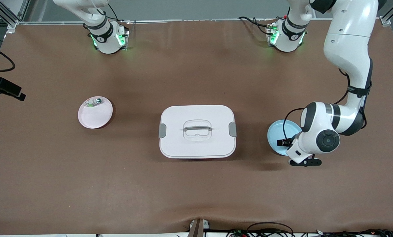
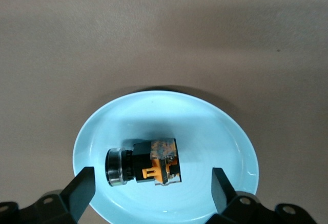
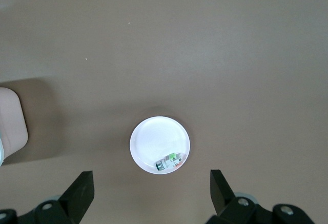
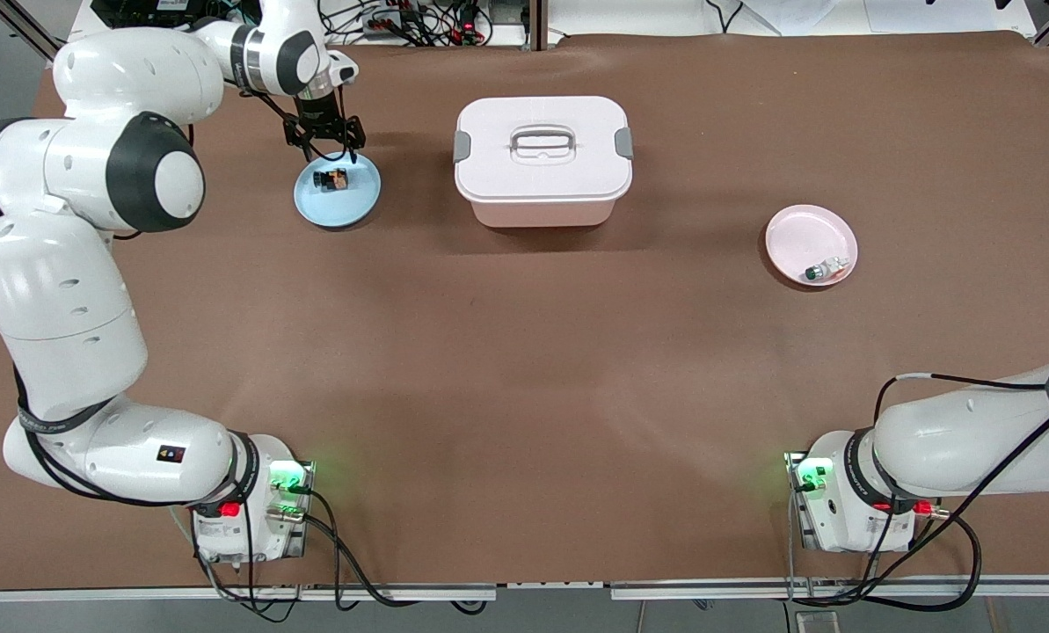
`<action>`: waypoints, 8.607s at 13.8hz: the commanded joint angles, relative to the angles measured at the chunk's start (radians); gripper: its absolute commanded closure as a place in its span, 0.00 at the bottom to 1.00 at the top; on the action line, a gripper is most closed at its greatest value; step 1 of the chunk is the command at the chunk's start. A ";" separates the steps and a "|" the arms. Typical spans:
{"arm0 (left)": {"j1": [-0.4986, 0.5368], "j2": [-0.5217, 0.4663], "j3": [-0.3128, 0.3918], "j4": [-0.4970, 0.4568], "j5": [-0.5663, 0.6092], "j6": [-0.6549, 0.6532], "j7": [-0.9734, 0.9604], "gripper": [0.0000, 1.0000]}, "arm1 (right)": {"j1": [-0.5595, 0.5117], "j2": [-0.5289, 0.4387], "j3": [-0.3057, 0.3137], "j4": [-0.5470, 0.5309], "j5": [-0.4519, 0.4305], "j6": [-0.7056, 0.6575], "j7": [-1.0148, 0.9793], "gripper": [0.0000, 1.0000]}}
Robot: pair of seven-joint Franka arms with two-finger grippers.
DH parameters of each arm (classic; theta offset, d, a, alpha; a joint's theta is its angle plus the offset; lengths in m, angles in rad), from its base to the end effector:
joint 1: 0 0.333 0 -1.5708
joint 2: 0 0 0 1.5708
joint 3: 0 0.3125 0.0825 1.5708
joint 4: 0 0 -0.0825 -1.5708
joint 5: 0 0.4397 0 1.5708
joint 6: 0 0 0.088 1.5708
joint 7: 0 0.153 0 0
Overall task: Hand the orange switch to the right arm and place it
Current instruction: 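Close the left gripper on the orange switch, then lift the orange switch with the left gripper and carry it over the box, then hold the switch out while the right gripper reaches toward it, then close the right gripper on the orange switch beside the left gripper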
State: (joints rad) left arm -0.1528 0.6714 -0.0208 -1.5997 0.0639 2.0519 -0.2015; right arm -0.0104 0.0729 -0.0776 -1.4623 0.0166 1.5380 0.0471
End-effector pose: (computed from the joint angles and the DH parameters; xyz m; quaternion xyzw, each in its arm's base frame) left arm 0.6917 -0.1145 0.1378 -0.9938 0.0024 0.1036 0.0399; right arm 0.6278 -0.0512 0.5841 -0.9977 0.0671 -0.0016 0.0054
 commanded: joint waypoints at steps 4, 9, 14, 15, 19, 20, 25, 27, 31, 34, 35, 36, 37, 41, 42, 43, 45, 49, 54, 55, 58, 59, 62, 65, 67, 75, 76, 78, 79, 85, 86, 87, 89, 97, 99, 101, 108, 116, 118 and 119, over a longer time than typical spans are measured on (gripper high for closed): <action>0.021 0.001 -0.005 -0.071 0.022 0.077 0.010 0.00 | -0.014 -0.022 0.010 -0.020 0.002 0.008 -0.012 0.00; 0.041 -0.001 -0.007 -0.091 0.022 0.109 0.008 0.00 | -0.014 -0.022 0.010 -0.020 0.002 0.008 -0.012 0.00; 0.041 0.001 -0.008 -0.091 0.005 0.114 -0.051 0.00 | -0.014 -0.022 0.010 -0.020 0.002 0.008 -0.012 0.00; 0.041 0.001 -0.008 -0.092 0.005 0.114 -0.079 0.00 | -0.014 -0.022 0.010 -0.020 0.002 0.008 -0.012 0.00; 0.038 0.002 -0.010 -0.095 -0.013 0.143 -0.145 0.00 | -0.014 -0.022 0.010 -0.020 0.002 0.007 -0.012 0.00; 0.038 0.002 -0.013 -0.100 -0.013 0.146 -0.150 0.00 | -0.014 -0.022 0.010 -0.020 0.002 0.008 -0.012 0.00; 0.036 0.010 -0.015 -0.105 -0.013 0.165 -0.150 0.00 | -0.014 -0.022 0.010 -0.020 0.002 0.008 -0.012 0.00; 0.036 0.010 -0.015 -0.105 -0.013 0.166 -0.150 0.00 | -0.014 -0.022 0.010 -0.020 0.002 0.008 -0.012 0.00; 0.036 0.010 -0.015 -0.105 -0.013 0.166 -0.148 0.18 | -0.014 -0.022 0.010 -0.020 0.002 0.008 -0.012 0.00; 0.035 0.010 -0.015 -0.106 -0.012 0.166 -0.147 0.50 | -0.014 -0.022 0.010 -0.020 0.002 0.008 -0.012 0.00; 0.035 0.010 -0.015 -0.105 -0.012 0.166 -0.147 0.56 | -0.014 -0.022 0.010 -0.020 0.002 0.008 -0.012 0.00; 0.033 0.010 -0.015 -0.106 -0.012 0.166 -0.147 0.61 | -0.014 -0.022 0.010 -0.020 0.002 0.008 -0.012 0.00; 0.033 0.010 -0.015 -0.105 -0.012 0.166 -0.147 0.63 | -0.014 -0.022 0.010 -0.020 0.002 0.008 -0.012 0.00; 0.030 -0.010 -0.015 -0.103 -0.015 0.146 -0.151 0.63 | -0.014 -0.022 0.010 -0.020 0.002 0.008 -0.012 0.00; 0.030 -0.024 -0.016 -0.101 -0.019 0.125 -0.166 0.63 | -0.014 -0.022 0.010 -0.020 0.002 0.008 -0.012 0.00; 0.029 -0.047 -0.016 -0.101 -0.030 0.110 -0.194 0.63 | -0.014 -0.022 0.010 -0.020 0.002 0.008 -0.012 0.00; 0.033 -0.087 -0.018 -0.100 -0.068 0.079 -0.211 0.63 | -0.014 -0.022 0.010 -0.020 0.002 0.008 -0.012 0.00; 0.039 -0.218 -0.018 -0.094 -0.278 -0.031 -0.246 0.63 | -0.014 -0.022 0.010 -0.020 0.002 0.008 -0.012 0.00; 0.022 -0.291 -0.019 -0.066 -0.510 -0.081 -0.588 0.63 | -0.014 -0.022 0.010 -0.020 0.002 0.008 -0.012 0.00; 0.016 -0.294 -0.031 -0.056 -0.548 -0.081 -0.658 0.63 | -0.014 -0.022 0.010 -0.020 0.002 0.008 -0.012 0.00; 0.016 -0.296 -0.102 0.000 -0.591 -0.076 -0.861 0.63 | -0.011 -0.022 0.012 -0.015 0.002 0.011 -0.012 0.00; 0.012 -0.294 -0.123 0.020 -0.598 -0.067 -0.928 0.63 | -0.011 -0.022 0.013 -0.015 0.002 0.011 -0.010 0.00; -0.026 -0.283 -0.176 0.061 -0.602 -0.004 -1.100 0.63 | -0.007 -0.021 0.016 -0.007 0.003 0.011 -0.004 0.00; -0.115 -0.282 -0.177 0.063 -0.628 0.117 -1.292 0.63 | -0.010 -0.018 0.015 0.023 0.000 0.011 -0.004 0.00; -0.175 -0.282 -0.177 0.063 -0.628 0.180 -1.387 0.63 | -0.010 -0.016 0.015 0.028 -0.001 0.010 -0.004 0.00; -0.376 -0.265 -0.176 0.152 -0.618 0.303 -1.788 0.63 | 0.013 0.022 0.016 0.053 0.023 0.011 -0.012 0.00; -0.386 -0.265 -0.176 0.156 -0.618 0.303 -1.814 0.63 | 0.016 0.031 0.016 0.048 0.034 0.011 -0.013 0.00; -0.424 -0.260 -0.174 0.161 -0.616 0.303 -1.842 0.63 | 0.015 0.041 0.016 0.028 0.103 0.008 -0.077 0.00; -0.436 -0.260 -0.174 0.161 -0.615 0.303 -1.848 0.63 | 0.003 0.042 0.013 0.002 0.187 0.013 -0.139 0.00; -0.462 -0.254 -0.171 0.164 -0.615 0.317 -1.849 0.63 | -0.023 0.038 0.015 -0.142 0.556 0.044 -0.171 0.00; -0.464 -0.253 -0.171 0.175 -0.613 0.333 -1.849 0.63 | -0.008 0.033 0.016 -0.171 0.607 0.053 -0.174 0.00; -0.481 -0.250 -0.168 0.176 -0.613 0.350 -1.849 0.63 | 0.019 0.033 0.018 -0.174 0.629 0.054 -0.173 0.00; -0.484 -0.250 -0.165 0.176 -0.613 0.353 -1.849 0.63 | 0.050 0.033 0.016 -0.188 0.693 0.085 -0.171 0.00; -0.490 -0.251 -0.165 0.176 -0.613 0.355 -1.849 0.63 | 0.217 -0.005 0.016 -0.308 0.847 0.319 -0.156 0.00; -0.490 -0.251 -0.165 0.176 -0.613 0.355 -1.849 0.63 | 0.282 -0.024 0.018 -0.355 0.865 0.414 -0.156 0.00; -0.490 -0.253 -0.165 0.176 -0.612 0.355 -1.849 0.63 | 0.341 -0.031 0.016 -0.381 0.870 0.488 -0.156 0.00; -0.490 -0.251 -0.163 0.176 -0.610 0.355 -1.848 0.63 | 0.492 -0.036 0.016 -0.389 0.867 0.642 0.042 0.00; -0.490 -0.254 -0.163 0.175 -0.610 0.355 -1.848 0.63 | 0.520 -0.033 0.016 -0.420 0.789 0.657 0.036 0.00; -0.490 -0.254 -0.163 0.175 -0.610 0.355 -1.848 0.63 | 0.521 -0.035 0.016 -0.431 0.789 0.660 0.036 0.00; -0.490 -0.256 -0.163 0.175 -0.610 0.355 -1.848 0.63 | 0.524 -0.035 0.016 -0.434 0.789 0.665 0.039 0.00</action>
State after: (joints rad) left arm -0.6280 0.4091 -0.1967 -1.4456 -0.5451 2.3965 -2.0391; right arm 0.4974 0.0683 -0.0517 -1.8609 0.8199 2.1916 0.0765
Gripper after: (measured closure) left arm 0.282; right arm 0.000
